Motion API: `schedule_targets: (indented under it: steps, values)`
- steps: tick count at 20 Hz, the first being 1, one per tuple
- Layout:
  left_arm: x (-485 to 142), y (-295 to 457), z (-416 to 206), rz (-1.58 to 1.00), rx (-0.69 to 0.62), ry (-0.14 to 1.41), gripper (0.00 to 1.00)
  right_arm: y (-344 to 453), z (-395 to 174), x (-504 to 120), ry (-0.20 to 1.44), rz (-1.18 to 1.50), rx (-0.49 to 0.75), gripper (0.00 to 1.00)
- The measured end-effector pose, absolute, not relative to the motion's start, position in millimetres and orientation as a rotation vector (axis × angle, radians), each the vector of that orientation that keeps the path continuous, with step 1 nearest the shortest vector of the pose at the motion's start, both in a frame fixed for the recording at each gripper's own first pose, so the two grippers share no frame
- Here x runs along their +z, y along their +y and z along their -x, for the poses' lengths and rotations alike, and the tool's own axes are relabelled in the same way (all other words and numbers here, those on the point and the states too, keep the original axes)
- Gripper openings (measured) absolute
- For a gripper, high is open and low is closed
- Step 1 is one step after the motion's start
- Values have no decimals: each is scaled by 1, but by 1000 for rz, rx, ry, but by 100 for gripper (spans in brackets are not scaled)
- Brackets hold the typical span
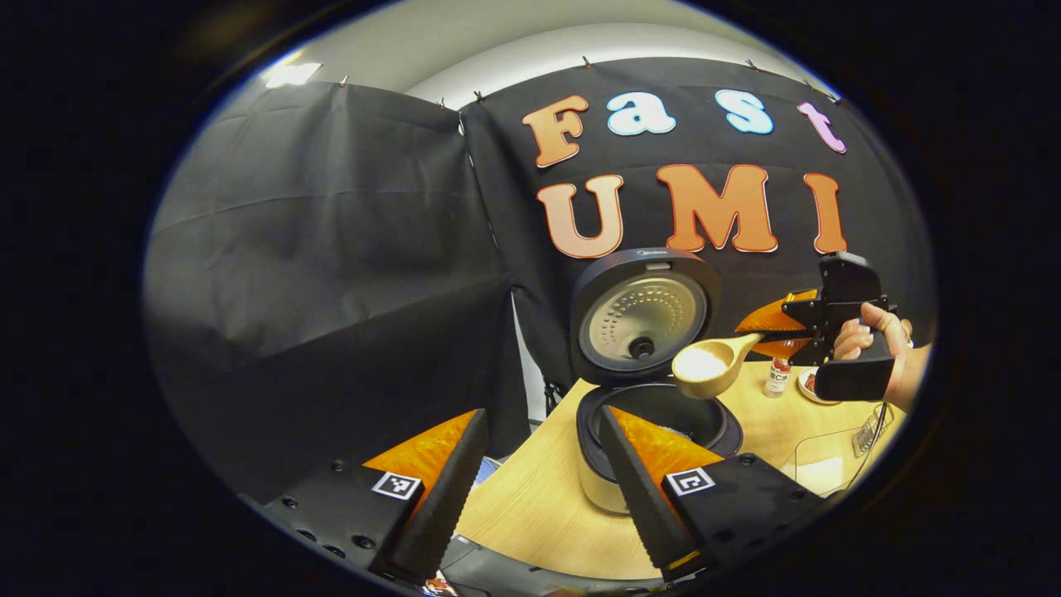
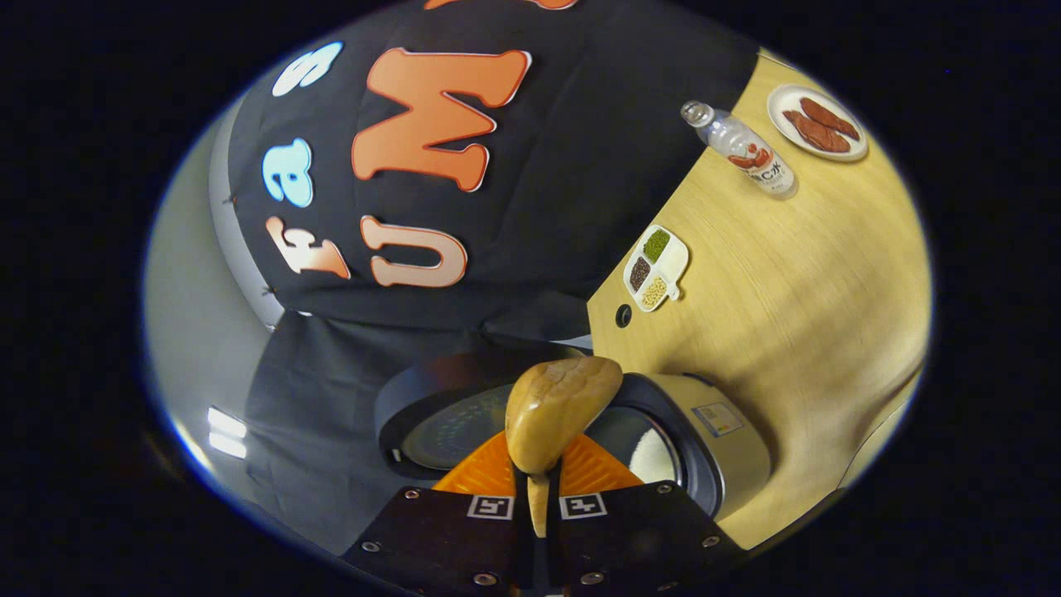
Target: Close the left gripper, press the button to open the rice cooker; take a wooden spoon from the chopstick holder with the right hand, scoop a spoonful of rice and pour it into the rice cooker, then put the wooden spoon back into the chopstick holder.
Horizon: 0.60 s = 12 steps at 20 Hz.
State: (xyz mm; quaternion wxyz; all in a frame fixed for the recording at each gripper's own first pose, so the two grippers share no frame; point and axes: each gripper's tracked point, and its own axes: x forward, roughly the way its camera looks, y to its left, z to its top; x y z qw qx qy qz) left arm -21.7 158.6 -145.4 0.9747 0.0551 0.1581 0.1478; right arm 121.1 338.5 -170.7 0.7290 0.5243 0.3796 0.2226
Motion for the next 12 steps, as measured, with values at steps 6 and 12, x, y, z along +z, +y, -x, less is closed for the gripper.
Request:
schedule_targets:
  steps: [6, 12]
  values:
    - [-153, 163, 19, -113, 316, 345, 92, 355, -129, -178, 812, -1024, 486, 6]
    - [-154, 158, 13, -126, 302, 340, 92, 369, -133, -178, 757, -768, 503, 6]
